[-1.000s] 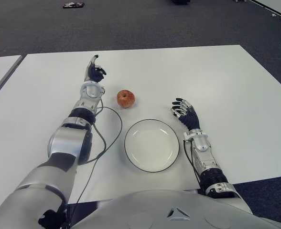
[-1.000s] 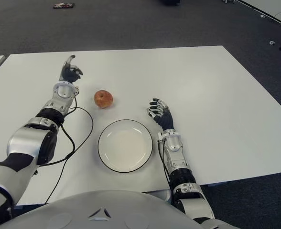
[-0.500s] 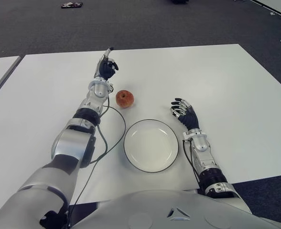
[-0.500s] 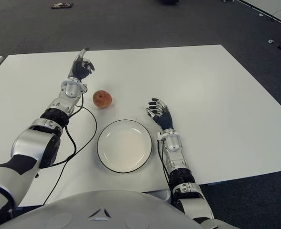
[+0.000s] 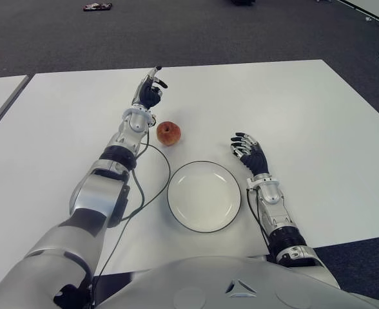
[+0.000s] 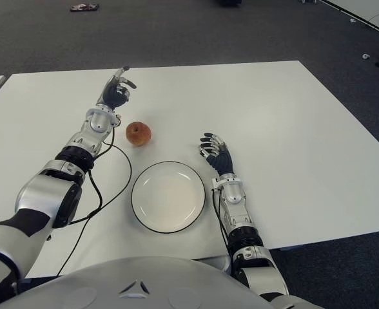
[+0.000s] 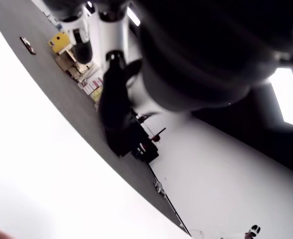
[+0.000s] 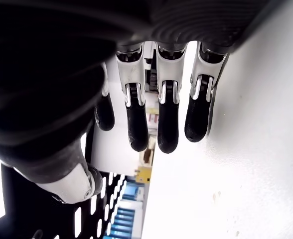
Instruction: Put the apples into the plate.
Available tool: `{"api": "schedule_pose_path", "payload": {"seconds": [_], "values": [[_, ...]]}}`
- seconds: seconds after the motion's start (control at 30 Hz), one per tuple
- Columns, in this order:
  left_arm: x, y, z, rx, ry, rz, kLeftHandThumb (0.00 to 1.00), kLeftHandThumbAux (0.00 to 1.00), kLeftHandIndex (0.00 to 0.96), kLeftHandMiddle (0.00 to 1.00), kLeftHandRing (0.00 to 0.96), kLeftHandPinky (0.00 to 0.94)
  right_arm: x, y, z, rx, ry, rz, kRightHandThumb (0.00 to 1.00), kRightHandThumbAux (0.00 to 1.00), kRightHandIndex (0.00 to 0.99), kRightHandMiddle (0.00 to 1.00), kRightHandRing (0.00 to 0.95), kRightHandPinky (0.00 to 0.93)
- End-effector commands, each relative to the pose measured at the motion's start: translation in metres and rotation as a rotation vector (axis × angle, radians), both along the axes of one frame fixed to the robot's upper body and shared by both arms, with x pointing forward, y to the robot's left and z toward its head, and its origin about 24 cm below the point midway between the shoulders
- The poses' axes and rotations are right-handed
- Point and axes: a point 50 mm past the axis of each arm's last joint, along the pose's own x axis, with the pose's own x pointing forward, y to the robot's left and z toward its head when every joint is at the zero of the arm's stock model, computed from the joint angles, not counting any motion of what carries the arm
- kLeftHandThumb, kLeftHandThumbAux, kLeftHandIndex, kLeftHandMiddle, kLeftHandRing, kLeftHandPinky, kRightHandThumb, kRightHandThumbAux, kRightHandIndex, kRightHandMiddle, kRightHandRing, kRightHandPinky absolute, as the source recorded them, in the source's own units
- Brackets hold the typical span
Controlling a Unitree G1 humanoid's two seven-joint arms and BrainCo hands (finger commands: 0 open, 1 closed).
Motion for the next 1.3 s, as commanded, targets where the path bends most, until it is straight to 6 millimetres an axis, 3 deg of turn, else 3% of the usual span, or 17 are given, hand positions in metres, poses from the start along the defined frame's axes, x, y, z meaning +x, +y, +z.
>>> {"api": "schedule_pose_path", "payload": {"seconds": [0.03,0.63,1.3], "values": [[-0.007,-0.004,-0.015,0.05,0.042,-0.036,0.0,0.299,0.0,0.0,0.0,0.0,-0.023,-0.001,-0.032,0.01,0.177,0.005,0.493,0.747,0.219,0.316,0.313,0.325],[-0.008,-0.006,-0.018,0.263,0.022,-0.052,0.0,0.214,0.0,0.0,0.0,0.0,-0.023,-0.001,-0.034,0.008,0.176,0.023,0.519,0.718,0.245,0.315,0.317,0.33],[-0.012,-0.005,-0.029,0.379,0.05,-0.076,0.052,0.2,0.0,0.0,0.0,0.0,-0.023,0.0,-0.035,-0.008,0.172,0.034,0.575,0.706,0.266,0.318,0.31,0.321]]}}
